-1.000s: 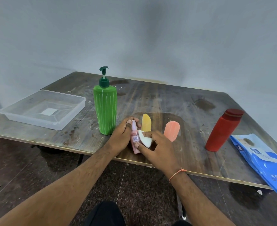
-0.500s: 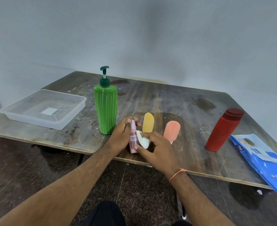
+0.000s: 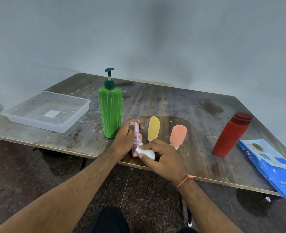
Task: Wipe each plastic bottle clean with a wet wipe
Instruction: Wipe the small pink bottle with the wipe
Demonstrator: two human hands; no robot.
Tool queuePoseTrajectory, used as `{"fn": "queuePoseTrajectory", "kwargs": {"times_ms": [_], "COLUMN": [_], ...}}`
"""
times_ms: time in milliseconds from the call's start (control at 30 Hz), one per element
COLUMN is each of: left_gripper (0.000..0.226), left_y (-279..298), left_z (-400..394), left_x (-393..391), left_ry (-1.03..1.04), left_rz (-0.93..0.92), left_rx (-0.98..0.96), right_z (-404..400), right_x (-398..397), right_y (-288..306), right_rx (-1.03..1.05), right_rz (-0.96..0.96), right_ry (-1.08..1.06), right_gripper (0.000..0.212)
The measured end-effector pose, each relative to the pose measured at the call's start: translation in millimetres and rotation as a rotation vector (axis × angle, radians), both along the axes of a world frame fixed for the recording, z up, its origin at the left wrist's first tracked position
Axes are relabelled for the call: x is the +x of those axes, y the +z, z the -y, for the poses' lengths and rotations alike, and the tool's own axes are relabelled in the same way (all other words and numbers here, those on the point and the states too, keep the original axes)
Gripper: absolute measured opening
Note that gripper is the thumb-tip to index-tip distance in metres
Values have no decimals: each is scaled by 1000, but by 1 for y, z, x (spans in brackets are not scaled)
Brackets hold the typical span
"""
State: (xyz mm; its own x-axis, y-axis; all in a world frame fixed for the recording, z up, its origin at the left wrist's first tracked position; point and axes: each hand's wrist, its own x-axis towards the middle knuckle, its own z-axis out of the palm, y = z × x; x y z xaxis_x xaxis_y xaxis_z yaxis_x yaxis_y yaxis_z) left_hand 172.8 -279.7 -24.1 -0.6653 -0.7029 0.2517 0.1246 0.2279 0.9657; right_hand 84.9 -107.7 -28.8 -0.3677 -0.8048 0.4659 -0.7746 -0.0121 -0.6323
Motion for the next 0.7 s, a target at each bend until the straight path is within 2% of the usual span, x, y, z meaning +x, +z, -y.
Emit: {"fn": "queuePoseTrajectory", "kwargs": {"times_ms": [133,333,533,700], "left_gripper": [32,34,32,31], "left_y": [2,-1,0,4], "left_z": [-2,0,1,-2], "left_x": [1,2,1,4], "left_ry": [-9,-75,-47,-135], "left_rz": [-15,4,14,25], "left_rx": [4,-43,-25,-4], "right_z": [0,4,-3,3], "right_x": [-1,0,1,-2], "right_y": [0,2,1,-1], "right_rx": [-5,-7,-25,-63], "right_rz": [-12,-70,-46,-15], "right_ry": [-33,-28,35,-25], "right_gripper": [15,31,17,25]}}
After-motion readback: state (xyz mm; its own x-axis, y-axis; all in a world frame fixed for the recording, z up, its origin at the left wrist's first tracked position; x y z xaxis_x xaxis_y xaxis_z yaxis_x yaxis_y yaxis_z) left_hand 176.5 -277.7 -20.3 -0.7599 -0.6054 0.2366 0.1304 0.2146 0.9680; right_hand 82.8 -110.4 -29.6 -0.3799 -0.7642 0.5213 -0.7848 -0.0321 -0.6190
